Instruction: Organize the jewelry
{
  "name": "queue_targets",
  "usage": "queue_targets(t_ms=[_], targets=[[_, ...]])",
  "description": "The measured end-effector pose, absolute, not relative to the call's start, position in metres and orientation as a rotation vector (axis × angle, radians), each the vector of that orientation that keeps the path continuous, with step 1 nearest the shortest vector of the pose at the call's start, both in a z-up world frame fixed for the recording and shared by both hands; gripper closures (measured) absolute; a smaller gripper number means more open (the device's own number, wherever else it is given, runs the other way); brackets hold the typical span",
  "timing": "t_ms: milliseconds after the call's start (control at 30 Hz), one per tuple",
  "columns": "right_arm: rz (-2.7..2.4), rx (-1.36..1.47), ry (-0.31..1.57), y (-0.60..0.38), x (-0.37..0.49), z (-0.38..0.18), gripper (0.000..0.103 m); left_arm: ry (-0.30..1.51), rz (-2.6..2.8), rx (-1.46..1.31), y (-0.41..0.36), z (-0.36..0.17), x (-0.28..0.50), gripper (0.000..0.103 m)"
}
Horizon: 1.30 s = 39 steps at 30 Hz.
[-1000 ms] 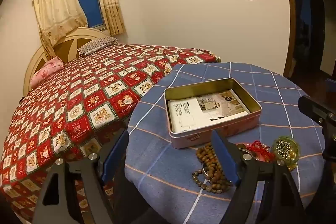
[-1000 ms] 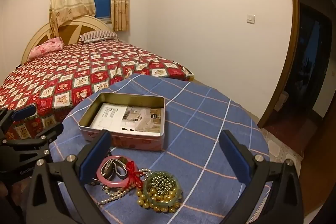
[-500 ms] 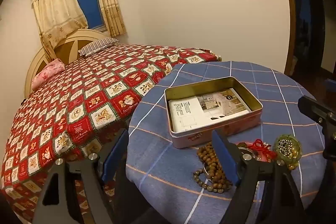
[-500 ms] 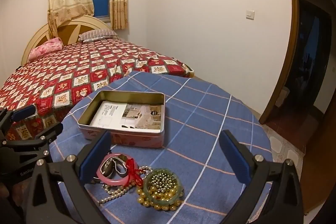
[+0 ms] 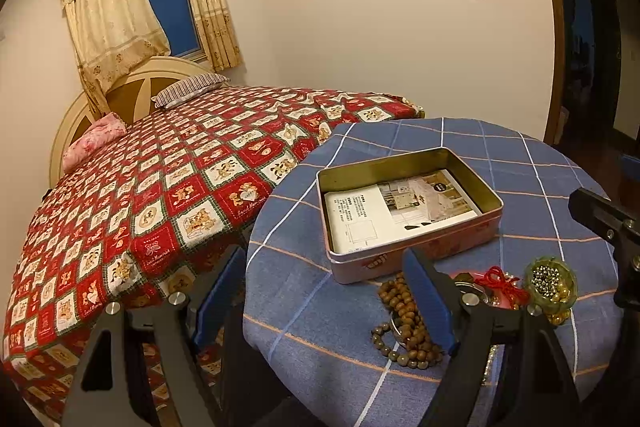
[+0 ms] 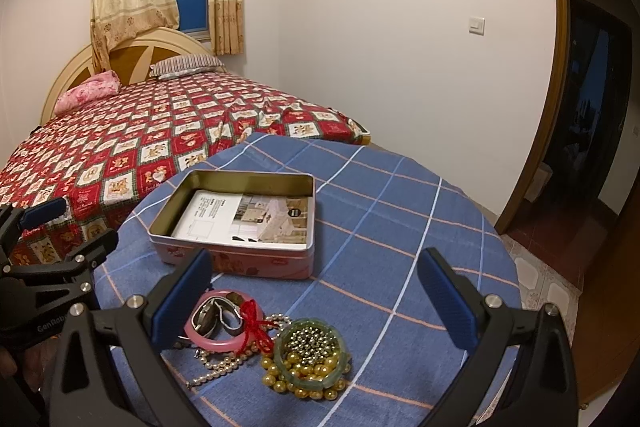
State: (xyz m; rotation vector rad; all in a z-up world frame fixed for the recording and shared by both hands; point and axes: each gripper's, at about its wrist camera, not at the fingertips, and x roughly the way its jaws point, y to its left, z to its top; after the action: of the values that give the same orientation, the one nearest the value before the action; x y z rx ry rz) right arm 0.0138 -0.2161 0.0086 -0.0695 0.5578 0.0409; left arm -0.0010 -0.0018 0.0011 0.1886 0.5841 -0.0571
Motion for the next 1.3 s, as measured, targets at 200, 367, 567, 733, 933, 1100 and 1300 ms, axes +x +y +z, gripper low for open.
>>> queue_targets(t_ms=[200,367,567,733,933,1100,1300], targets=[[0.041,-0.068,0.56,-0.2167,0.0139,0.0089,0.0,0.583,-0.057,0.19,-0.0016,0.001,-0.0013,0.022],[0.038,-0.063,0.561,-0.2153,0.014,0.0055,0.0,0.581,-0.052,0.189,-0.0006,0.0009,-0.0018,0.022],[0.037,-0.062,0.562,-0.2157,0.0136,0.0054,0.0,0.581,-0.053,0.189,-0.0003,0.0009,-0.002,0.022],[0.038,-0.064,0.564,-0.2151,0.0134,0.0041,0.0,0.581,-0.054,0.19,0.0006,0.001,-0.0021,0.022],[0.04,-0.062,0.566,-0.2146,0.0133,0.0038,0.0,0.581,-0.052,0.19,0.0004,0.0006,-0.0021,0.022],[0.04,-0.062,0.566,-0.2131,0.0115,0.0032,0.0,0.584,-0.05,0.188,0.0022,0.0003,-0.0023,0.022],[0.04,-0.061,0.568,-0.2133,0.0122,0.003,0.0,0.586,-0.052,0.187,0.0058,-0.0003,-0.0023,0.022]])
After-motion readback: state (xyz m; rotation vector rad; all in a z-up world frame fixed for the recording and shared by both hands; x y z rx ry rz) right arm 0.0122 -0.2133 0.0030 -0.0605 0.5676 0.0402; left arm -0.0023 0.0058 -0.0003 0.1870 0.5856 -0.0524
